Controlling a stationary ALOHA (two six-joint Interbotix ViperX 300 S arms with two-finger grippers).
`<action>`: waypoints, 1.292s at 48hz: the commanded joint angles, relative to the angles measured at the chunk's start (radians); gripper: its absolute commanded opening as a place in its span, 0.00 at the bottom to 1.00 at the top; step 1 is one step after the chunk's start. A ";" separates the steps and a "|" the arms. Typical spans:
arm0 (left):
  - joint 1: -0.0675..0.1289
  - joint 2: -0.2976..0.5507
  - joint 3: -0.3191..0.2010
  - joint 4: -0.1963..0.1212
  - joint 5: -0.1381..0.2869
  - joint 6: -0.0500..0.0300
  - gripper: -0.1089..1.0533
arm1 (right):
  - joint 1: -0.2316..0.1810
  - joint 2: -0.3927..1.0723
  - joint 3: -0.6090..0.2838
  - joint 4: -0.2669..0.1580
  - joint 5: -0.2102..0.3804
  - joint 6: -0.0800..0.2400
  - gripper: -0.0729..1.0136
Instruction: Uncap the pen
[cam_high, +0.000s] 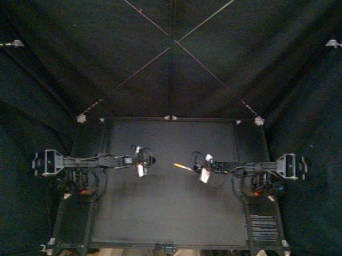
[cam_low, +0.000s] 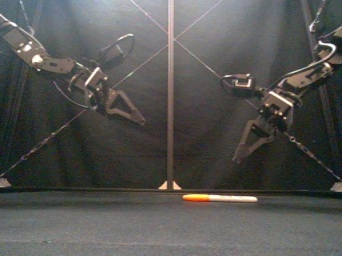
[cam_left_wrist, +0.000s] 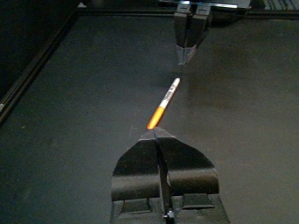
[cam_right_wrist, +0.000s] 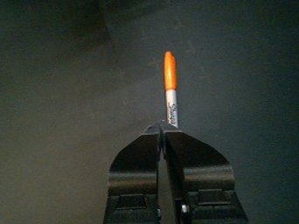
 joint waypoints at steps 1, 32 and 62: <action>0.018 0.037 -0.052 0.009 0.017 0.0015 0.22 | -0.009 0.051 -0.051 -0.012 0.011 -0.002 0.45; 0.012 0.052 -0.064 0.017 0.037 0.0015 0.73 | -0.038 0.209 -0.109 -0.049 0.064 0.000 0.71; -0.040 0.044 -0.072 0.028 0.115 0.0000 0.74 | -0.003 0.158 -0.166 -0.103 0.132 -0.003 0.47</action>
